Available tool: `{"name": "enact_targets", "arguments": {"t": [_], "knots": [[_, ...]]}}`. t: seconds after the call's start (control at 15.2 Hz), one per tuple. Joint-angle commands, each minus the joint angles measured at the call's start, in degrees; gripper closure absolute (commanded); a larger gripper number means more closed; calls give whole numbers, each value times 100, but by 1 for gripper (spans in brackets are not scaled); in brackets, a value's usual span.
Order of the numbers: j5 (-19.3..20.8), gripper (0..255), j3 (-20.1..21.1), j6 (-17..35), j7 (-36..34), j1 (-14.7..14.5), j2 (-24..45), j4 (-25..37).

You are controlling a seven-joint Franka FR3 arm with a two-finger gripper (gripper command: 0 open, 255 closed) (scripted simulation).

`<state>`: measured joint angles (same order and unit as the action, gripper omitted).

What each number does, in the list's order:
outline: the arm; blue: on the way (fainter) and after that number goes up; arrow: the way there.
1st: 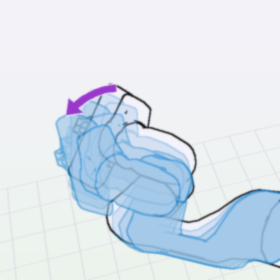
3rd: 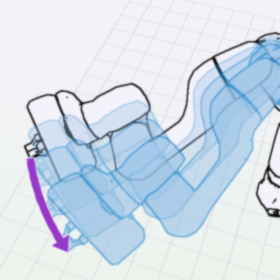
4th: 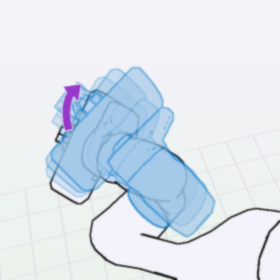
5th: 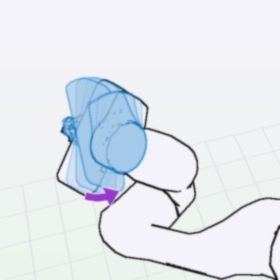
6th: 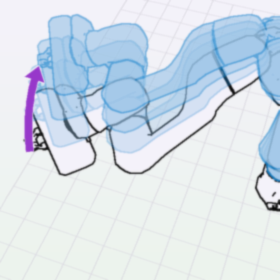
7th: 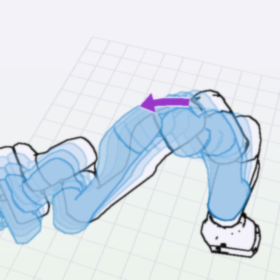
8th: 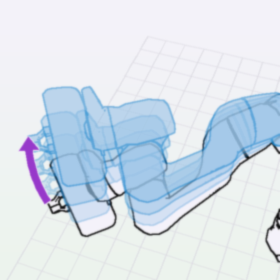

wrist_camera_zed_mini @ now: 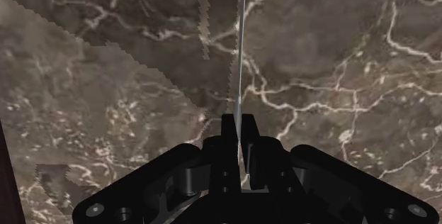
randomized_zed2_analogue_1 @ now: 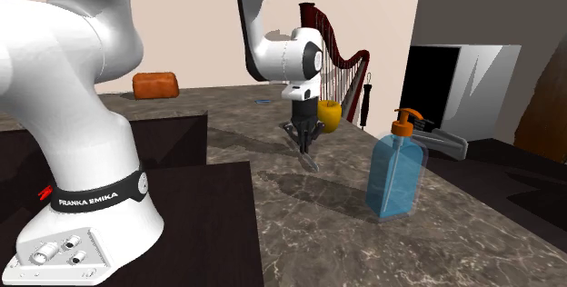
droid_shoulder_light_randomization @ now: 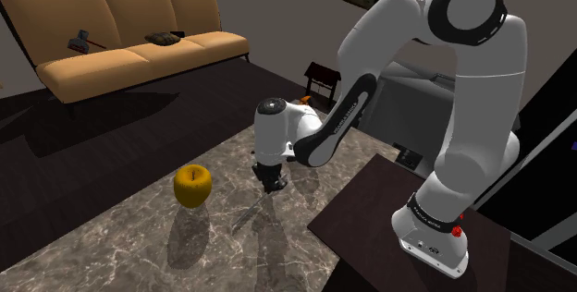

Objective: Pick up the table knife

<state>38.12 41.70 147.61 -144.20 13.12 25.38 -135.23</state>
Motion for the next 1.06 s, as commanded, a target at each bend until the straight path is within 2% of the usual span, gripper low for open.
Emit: {"name": "enact_targets", "arguments": {"t": [0.0, 0.86, 0.99], "knots": [[-147, 255, 125, -69, 103, 92, -107, -17], [-1636, 255, 1264, -654, 1157, 997, -1200, -146], [-1658, 255, 1274, -661, 1172, 1005, -1215, -146]]}}
